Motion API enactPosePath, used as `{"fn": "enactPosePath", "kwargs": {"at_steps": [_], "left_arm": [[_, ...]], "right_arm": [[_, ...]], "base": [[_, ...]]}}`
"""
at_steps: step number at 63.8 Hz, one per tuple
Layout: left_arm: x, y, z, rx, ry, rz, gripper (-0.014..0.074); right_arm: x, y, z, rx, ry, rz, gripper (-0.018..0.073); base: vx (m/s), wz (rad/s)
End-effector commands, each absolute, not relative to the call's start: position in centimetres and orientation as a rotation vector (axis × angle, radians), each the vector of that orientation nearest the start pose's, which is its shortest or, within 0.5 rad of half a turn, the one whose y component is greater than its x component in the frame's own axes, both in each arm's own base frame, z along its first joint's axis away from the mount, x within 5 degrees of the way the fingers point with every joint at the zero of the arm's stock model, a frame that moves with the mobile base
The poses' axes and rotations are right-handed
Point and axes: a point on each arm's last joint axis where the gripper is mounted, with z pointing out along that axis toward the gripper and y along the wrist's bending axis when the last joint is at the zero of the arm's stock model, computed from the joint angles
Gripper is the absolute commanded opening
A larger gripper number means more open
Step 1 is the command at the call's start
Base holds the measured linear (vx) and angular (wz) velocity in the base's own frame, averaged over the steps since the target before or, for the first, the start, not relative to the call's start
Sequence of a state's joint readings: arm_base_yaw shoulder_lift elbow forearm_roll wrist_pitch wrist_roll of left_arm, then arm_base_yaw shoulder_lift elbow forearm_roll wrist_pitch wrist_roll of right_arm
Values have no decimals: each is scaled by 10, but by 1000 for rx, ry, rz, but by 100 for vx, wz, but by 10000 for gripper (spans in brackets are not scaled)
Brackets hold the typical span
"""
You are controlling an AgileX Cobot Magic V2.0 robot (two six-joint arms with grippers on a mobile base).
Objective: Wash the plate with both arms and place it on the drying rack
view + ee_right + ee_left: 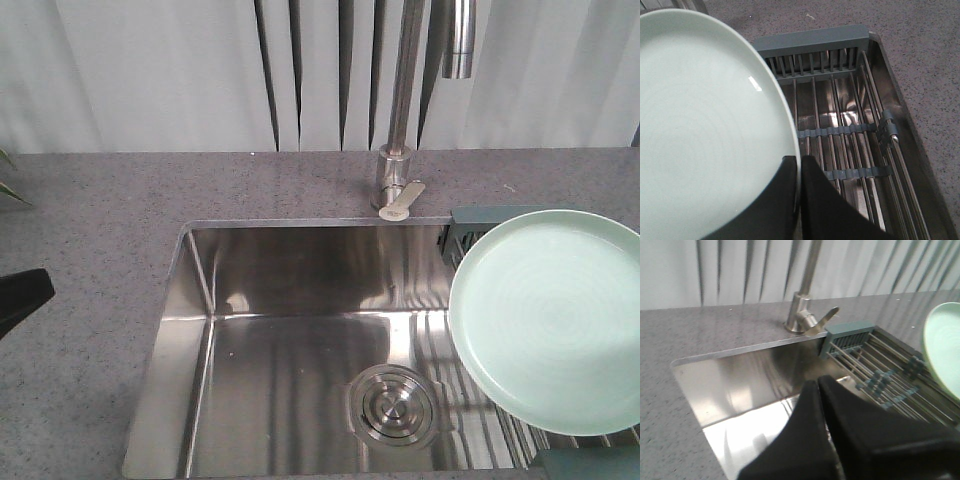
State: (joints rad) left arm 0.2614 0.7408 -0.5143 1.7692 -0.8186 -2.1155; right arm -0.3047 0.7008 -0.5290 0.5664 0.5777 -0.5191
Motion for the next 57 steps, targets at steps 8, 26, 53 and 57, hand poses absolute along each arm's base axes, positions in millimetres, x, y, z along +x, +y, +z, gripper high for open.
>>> {"fn": "enactPosePath", "kwargs": {"at_steps": [8,26,53,57], "left_arm": [[140,-25,285,-79,1908,-746,-7],[122,-41,277,27,1913,-868,-7],[87,-38,288,51,1713,-629,-7],[82,-38,279,39,1708,-616,-7]], "right_arm": [[138,-15,300,151,2049,128,-1],[138,-15,300,151,2049,129,-1],[137,-13,298,138,2081,155,-1],[137,-13,298,138,2081,155,-1]], "base": [[0,0],[0,0],[0,0],[0,0]]}}
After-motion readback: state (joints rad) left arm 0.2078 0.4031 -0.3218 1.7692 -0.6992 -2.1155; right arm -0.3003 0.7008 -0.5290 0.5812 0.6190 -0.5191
